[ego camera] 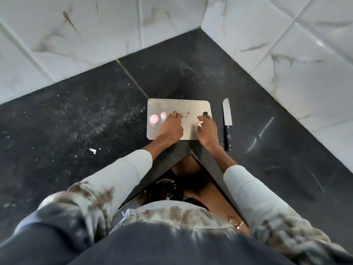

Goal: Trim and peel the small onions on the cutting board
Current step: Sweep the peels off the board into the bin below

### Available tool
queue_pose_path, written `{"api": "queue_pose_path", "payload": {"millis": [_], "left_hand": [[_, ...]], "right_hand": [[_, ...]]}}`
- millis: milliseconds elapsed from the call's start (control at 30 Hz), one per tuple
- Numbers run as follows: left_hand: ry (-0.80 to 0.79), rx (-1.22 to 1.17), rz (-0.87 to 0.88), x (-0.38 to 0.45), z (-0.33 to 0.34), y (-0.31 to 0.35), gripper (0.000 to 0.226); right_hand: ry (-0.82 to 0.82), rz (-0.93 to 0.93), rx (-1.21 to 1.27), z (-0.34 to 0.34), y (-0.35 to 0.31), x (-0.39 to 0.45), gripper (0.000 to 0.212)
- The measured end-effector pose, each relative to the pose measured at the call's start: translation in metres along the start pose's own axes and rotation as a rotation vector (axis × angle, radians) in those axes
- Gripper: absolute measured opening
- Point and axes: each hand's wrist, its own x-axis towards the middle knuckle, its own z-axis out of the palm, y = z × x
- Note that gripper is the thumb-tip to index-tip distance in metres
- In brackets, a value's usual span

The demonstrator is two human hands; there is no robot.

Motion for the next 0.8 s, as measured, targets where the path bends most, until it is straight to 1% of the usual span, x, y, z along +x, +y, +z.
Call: {"api": "queue_pose_path", "payload": {"millis": [100, 233, 367, 500, 667, 733, 800], "left_hand": [[-0.021, 0.019, -0.028, 0.016, 0.001, -0.004, 0.056], [-0.025, 0.036, -0.006, 0.034, -0.002, -0.006, 0.056], [-0.019, 0.081, 0.017, 0.041, -0.002, -0.002, 0.049], [0.031, 0.100, -0.010, 0.051, -0.002, 0.000, 0.038], [0.007, 0.108, -0.032, 0.058, -0.003, -0.003, 0.040], [-0.004, 0.107, -0.043, 0.060, -0.003, -0.005, 0.041], [-0.017, 0.131, -0.028, 0.060, -0.004, -0.005, 0.041]], "right_hand": [[0.018, 0.084, 0.026, 0.003, 0.003, 0.011, 0.041], [0.030, 0.079, 0.000, 0.008, 0.013, 0.029, 0.019], [0.048, 0.049, 0.019, 0.018, 0.021, 0.043, 0.021], [0.058, 0.033, 0.064, 0.025, 0.018, 0.054, 0.026], [-0.003, -0.051, 0.124, 0.022, 0.008, 0.074, 0.020], [-0.034, -0.083, 0.134, 0.023, 0.002, 0.084, 0.023], [-0.035, -0.090, 0.138, 0.022, -0.003, 0.094, 0.030]]}}
